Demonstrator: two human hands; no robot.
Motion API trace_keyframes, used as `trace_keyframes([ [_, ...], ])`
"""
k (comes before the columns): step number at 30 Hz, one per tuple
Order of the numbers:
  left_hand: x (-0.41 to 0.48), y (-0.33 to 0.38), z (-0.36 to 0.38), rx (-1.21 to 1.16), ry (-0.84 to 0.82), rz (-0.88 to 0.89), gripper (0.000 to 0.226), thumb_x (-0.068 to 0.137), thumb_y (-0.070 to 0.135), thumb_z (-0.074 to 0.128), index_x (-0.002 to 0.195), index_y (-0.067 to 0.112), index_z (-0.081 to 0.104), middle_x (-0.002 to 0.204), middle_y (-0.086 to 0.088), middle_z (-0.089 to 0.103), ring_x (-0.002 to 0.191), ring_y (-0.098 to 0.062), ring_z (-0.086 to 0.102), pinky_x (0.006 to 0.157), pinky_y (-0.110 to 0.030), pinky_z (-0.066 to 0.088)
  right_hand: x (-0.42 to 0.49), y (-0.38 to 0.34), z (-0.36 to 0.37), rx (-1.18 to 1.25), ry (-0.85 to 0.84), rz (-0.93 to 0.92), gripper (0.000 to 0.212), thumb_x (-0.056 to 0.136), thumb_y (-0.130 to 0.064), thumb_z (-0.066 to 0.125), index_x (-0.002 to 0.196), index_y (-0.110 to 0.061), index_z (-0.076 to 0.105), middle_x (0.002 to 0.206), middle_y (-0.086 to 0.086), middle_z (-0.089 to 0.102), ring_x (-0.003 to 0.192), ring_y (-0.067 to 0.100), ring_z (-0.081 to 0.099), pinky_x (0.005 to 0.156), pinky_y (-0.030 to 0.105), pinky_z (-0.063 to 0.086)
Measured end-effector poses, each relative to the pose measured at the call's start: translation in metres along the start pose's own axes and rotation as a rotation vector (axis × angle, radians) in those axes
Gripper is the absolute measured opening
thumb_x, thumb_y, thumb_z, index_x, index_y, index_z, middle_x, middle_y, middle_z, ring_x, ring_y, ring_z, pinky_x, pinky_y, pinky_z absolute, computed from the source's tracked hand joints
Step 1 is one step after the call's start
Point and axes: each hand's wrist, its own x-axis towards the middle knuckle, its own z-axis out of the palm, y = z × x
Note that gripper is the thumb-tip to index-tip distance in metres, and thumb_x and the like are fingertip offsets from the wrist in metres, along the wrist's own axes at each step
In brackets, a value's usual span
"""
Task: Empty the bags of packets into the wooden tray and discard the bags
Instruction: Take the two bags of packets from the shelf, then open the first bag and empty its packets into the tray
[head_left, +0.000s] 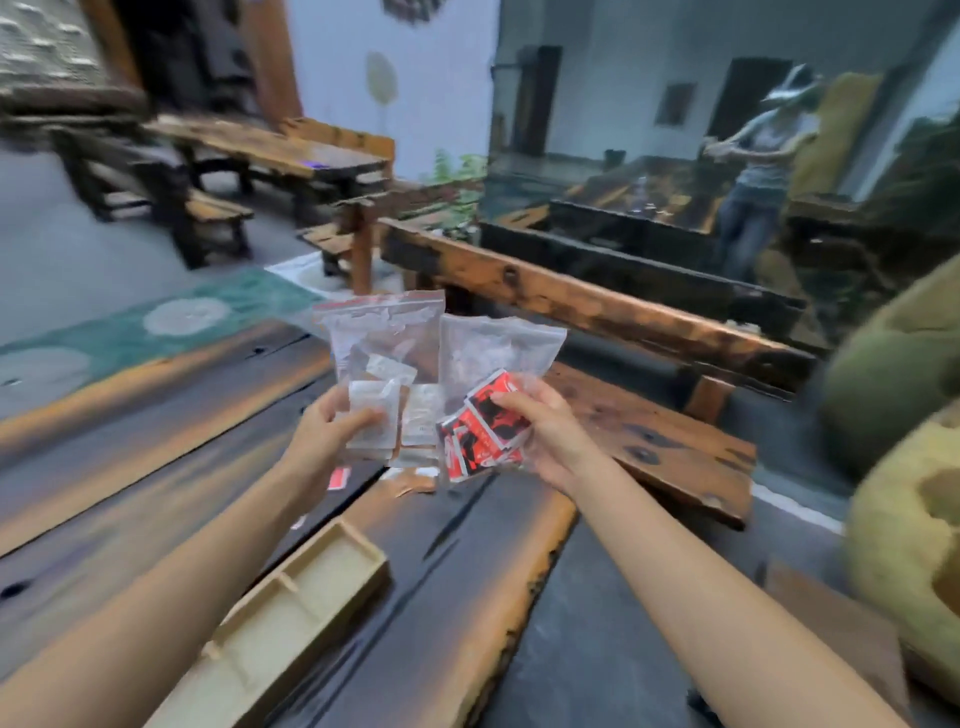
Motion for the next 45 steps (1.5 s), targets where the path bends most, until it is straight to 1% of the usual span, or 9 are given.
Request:
trace_keyframes([
  [4, -0.033, -0.01, -0.089, -0.009, 0.207, -0.051, 0.016, 0.084, 0.005, 0.059, 0.084, 0.018, 0.068, 0.068, 0.008, 0.072, 0.059, -0.005, 0.066, 0.05, -0.019, 0.052, 0.021, 0.036, 0.085, -0.08, -0.148, 0.067, 0.031, 0.087, 0.001, 0.06, 0.117, -0.004, 0.056, 0.096, 0.017, 0.062, 0.074, 0.024, 0.06, 0.066, 0.035, 0.051],
  [13, -0.086, -0.037, -0.223, 0.036, 0.632, -0.153, 0.01, 0.088, 0.016, 0.058, 0.087, 0.022, 0.066, 0.081, 0.005, 0.071, 0.074, -0.014, 0.066, 0.066, -0.033, 0.053, 0.08, 0.115, 0.237, -0.381, -0.467, 0.165, 0.016, 0.083, 0.001, 0.063, 0.084, -0.014, 0.06, 0.074, 0.006, 0.062, 0.063, 0.017, 0.057, 0.051, 0.022, 0.047],
  [19, -0.091, -0.08, -0.266, 0.084, 0.839, -0.297, 0.011, 0.089, 0.009, 0.056, 0.097, 0.004, 0.061, 0.09, -0.008, 0.064, 0.08, -0.022, 0.059, 0.063, -0.027, 0.049, 0.125, 0.178, 0.292, -0.61, -0.605, 0.29, 0.015, 0.082, -0.004, 0.065, 0.087, -0.014, 0.054, 0.071, 0.011, 0.057, 0.065, 0.025, 0.054, 0.056, 0.034, 0.041],
  [25, -0.092, -0.151, -0.28, 0.036, 0.971, -0.555, 0.005, 0.089, 0.007, 0.054, 0.086, 0.01, 0.051, 0.081, -0.007, 0.055, 0.07, -0.015, 0.05, 0.058, -0.023, 0.038, 0.159, 0.25, 0.289, -0.634, -0.573, 0.517, 0.018, 0.083, -0.001, 0.061, 0.078, -0.015, 0.05, 0.065, 0.009, 0.06, 0.054, 0.021, 0.059, 0.045, 0.023, 0.048],
  [29, -0.09, -0.183, -0.289, -0.124, 1.01, -0.687, 0.013, 0.09, 0.006, 0.052, 0.096, 0.009, 0.063, 0.103, -0.013, 0.063, 0.094, -0.027, 0.059, 0.089, -0.041, 0.048, 0.186, 0.278, 0.283, -0.542, -0.48, 0.699, 0.015, 0.088, 0.003, 0.05, 0.081, -0.011, 0.052, 0.051, 0.007, 0.062, 0.038, 0.016, 0.061, 0.036, 0.016, 0.043],
  [34, -0.081, -0.208, -0.305, -0.245, 1.001, -0.781, 0.015, 0.091, 0.007, 0.05, 0.095, 0.012, 0.064, 0.095, -0.013, 0.067, 0.094, -0.032, 0.062, 0.093, -0.051, 0.049, 0.215, 0.309, 0.284, -0.61, -0.497, 0.808, 0.006, 0.092, -0.009, 0.049, 0.095, -0.01, 0.054, 0.083, 0.008, 0.056, 0.068, 0.021, 0.057, 0.051, 0.025, 0.045],
  [40, -0.06, -0.228, -0.32, 0.127, 0.908, -0.856, 0.013, 0.091, 0.018, 0.056, 0.101, 0.011, 0.051, 0.093, -0.004, 0.055, 0.079, -0.015, 0.053, 0.064, -0.027, 0.04, 0.233, 0.338, 0.285, -0.779, -0.408, 0.637, 0.003, 0.088, -0.011, 0.052, 0.088, -0.011, 0.048, 0.074, 0.009, 0.046, 0.058, 0.018, 0.042, 0.052, 0.027, 0.033],
  [42, -0.057, -0.234, -0.327, 0.249, 0.931, -0.864, 0.021, 0.088, 0.022, 0.061, 0.1, 0.012, 0.048, 0.101, -0.009, 0.051, 0.089, -0.022, 0.052, 0.077, -0.033, 0.043, 0.238, 0.343, 0.284, -0.825, -0.301, 0.506, 0.026, 0.087, -0.016, 0.057, 0.109, -0.006, 0.047, 0.098, 0.015, 0.056, 0.08, 0.028, 0.056, 0.07, 0.035, 0.047],
  [45, -0.055, -0.236, -0.337, 0.397, 0.978, -0.868, 0.052, 0.083, 0.029, 0.065, 0.123, 0.004, 0.043, 0.121, -0.012, 0.049, 0.113, -0.031, 0.05, 0.095, -0.045, 0.044, 0.24, 0.34, 0.29, -1.067, -0.266, 0.143, 0.052, 0.087, -0.016, 0.06, 0.135, -0.009, 0.04, 0.14, 0.011, 0.043, 0.127, 0.03, 0.044, 0.103, 0.045, 0.04],
])
